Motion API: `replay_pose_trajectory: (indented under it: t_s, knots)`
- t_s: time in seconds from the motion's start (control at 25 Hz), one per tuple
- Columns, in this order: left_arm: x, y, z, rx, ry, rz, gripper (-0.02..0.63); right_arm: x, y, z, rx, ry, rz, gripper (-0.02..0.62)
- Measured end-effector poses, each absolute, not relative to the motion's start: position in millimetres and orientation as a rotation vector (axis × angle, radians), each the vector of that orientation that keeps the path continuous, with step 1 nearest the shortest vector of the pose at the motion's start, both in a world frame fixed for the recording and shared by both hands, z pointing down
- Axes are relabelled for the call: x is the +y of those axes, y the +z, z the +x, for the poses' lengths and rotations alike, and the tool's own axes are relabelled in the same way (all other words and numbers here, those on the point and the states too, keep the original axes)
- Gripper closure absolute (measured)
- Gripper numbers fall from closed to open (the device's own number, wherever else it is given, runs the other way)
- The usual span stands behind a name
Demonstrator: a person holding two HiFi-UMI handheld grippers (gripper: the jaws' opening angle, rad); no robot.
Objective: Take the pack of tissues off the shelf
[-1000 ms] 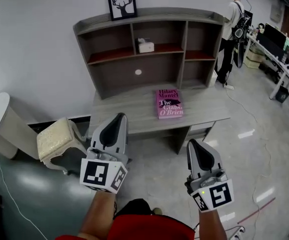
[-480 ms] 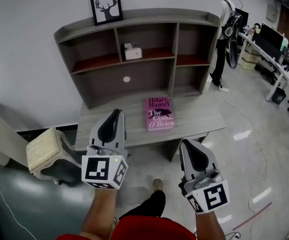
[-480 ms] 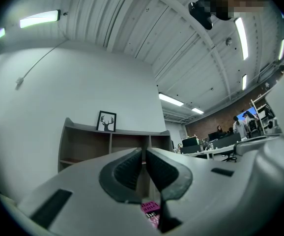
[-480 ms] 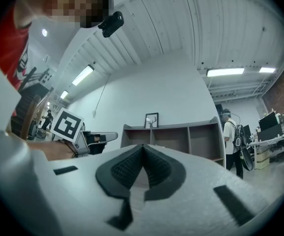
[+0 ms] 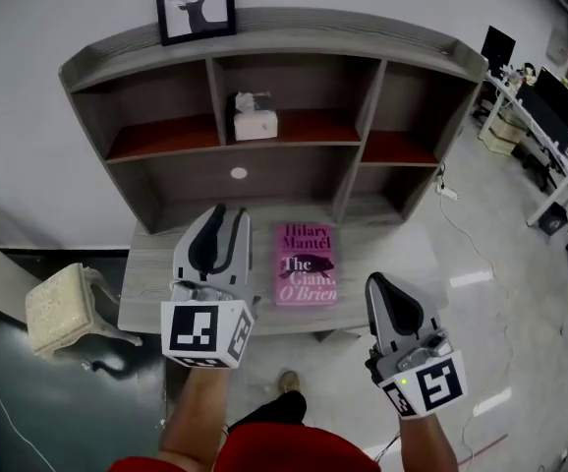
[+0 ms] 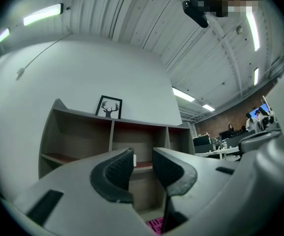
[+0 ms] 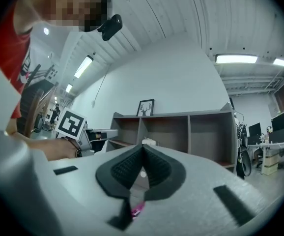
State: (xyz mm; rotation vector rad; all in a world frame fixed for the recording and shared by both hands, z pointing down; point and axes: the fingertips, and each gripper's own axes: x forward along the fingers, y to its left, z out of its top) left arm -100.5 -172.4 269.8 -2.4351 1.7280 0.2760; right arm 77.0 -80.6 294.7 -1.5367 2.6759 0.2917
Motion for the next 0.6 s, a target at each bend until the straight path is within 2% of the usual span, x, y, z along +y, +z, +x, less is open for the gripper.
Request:
replay_pose_trajectory:
  t_s: [0.16, 0.6]
  knots:
    - [-222, 269, -92, 1.748, 0.269, -2.421, 0.452, -129, 289, 96, 2.672, 0.292, -1.544, 0.591]
    - [-316, 276, -70, 1.829, 0.124, -2.41, 0.306, -200, 284, 99, 2.738, 0.309, -1.379, 0.591]
